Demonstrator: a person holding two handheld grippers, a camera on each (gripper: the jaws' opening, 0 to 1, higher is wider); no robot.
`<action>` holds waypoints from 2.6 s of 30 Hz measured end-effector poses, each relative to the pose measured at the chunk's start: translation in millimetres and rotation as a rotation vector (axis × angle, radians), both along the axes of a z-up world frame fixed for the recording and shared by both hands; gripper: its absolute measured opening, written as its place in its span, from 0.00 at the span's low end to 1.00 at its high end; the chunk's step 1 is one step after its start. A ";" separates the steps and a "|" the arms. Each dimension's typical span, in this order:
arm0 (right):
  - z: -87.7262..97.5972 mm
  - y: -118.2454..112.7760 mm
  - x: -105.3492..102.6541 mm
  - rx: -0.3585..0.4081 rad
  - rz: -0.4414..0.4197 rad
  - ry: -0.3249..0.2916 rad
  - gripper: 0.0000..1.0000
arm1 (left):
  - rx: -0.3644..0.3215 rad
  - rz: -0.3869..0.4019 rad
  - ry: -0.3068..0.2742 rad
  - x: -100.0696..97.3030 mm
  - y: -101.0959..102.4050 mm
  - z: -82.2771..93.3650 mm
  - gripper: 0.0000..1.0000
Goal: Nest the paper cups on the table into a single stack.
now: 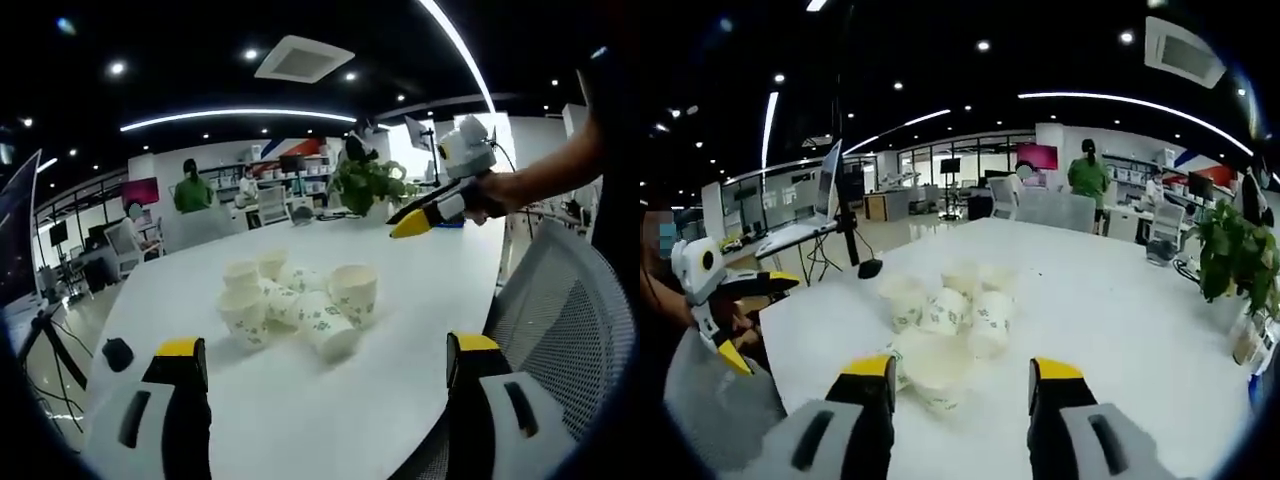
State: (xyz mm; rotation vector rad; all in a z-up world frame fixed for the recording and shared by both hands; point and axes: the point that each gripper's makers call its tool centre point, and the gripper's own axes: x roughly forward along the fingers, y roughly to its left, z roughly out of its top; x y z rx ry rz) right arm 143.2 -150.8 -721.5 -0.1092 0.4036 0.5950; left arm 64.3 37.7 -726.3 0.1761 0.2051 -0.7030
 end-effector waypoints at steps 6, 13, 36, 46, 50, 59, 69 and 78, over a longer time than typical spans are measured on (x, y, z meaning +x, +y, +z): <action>-12.2 9.2 9.9 -0.017 0.022 0.019 0.41 | 0.002 0.003 0.003 0.0 0.5 -0.9 0.99; -15.6 15.0 25.2 -0.036 0.012 0.021 0.27 | 0.008 0.001 0.003 -1.0 -1.6 0.2 0.99; -59.6 24.4 56.7 -0.151 0.056 0.213 0.13 | 0.008 0.017 0.008 1.4 3.9 -3.1 0.99; -66.5 26.6 60.2 -0.146 0.059 0.268 0.02 | 0.018 0.019 0.009 1.5 4.7 -5.1 0.98; -70.6 26.9 59.7 -0.141 0.063 0.294 0.01 | 0.018 0.023 0.010 1.7 4.9 -4.8 0.98; -63.0 26.8 45.4 -0.071 0.053 0.337 0.00 | 0.020 0.023 0.011 1.7 4.5 -4.8 0.98; -68.0 31.1 15.5 -0.035 0.079 0.389 0.00 | 0.027 0.013 0.007 0.8 2.7 -4.7 0.97; -72.0 34.5 -0.3 0.001 0.068 0.449 0.00 | 0.027 0.011 0.009 0.7 1.5 -4.7 0.96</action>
